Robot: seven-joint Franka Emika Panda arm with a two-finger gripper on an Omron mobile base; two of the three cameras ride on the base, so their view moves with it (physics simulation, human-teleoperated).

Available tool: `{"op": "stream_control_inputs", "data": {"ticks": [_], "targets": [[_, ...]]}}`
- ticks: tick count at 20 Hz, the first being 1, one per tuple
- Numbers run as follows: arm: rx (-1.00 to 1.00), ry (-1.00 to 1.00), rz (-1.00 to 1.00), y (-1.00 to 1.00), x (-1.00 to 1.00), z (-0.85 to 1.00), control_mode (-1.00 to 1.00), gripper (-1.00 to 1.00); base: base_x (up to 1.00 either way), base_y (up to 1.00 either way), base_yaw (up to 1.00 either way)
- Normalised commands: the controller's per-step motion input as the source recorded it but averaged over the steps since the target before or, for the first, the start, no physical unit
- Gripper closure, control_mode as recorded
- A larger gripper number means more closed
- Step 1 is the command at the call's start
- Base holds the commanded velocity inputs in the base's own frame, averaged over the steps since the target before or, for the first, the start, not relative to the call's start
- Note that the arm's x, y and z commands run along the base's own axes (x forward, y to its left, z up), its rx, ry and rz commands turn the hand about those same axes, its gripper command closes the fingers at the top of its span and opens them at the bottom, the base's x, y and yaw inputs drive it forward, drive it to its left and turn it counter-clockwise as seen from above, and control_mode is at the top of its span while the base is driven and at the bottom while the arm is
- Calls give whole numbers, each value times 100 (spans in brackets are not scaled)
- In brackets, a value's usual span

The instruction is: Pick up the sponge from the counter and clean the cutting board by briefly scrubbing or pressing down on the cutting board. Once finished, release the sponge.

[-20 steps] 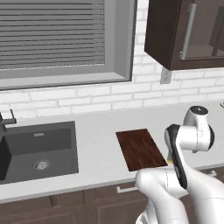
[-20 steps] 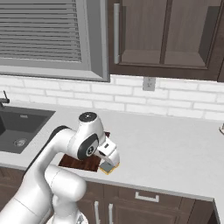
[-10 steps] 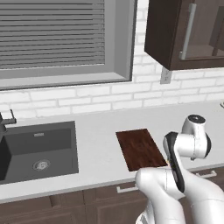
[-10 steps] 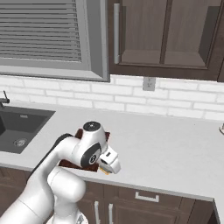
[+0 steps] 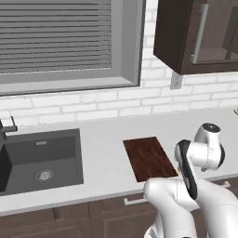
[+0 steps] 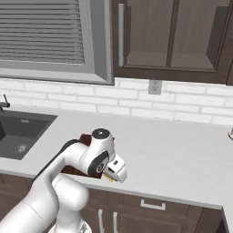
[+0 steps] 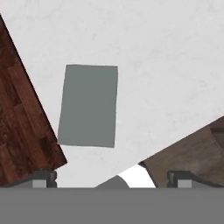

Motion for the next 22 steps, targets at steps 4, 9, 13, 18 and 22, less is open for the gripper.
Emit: {"op": "stream_control_inputs", "data": {"ticks": [4, 9, 13, 18, 22], "targets": [[7, 0, 0, -1, 25, -4, -100, -100, 0, 0, 0], [1, 0, 0, 0, 20, -12, -100, -100, 0, 0, 0], [0, 0, 0, 0, 15, -14, -100, -100, 0, 0, 0], [0, 0, 0, 0, 18, -16, -100, -100, 0, 0, 0], [0, 0, 0, 0, 15, -17, -100, -100, 0, 0, 0]]}}
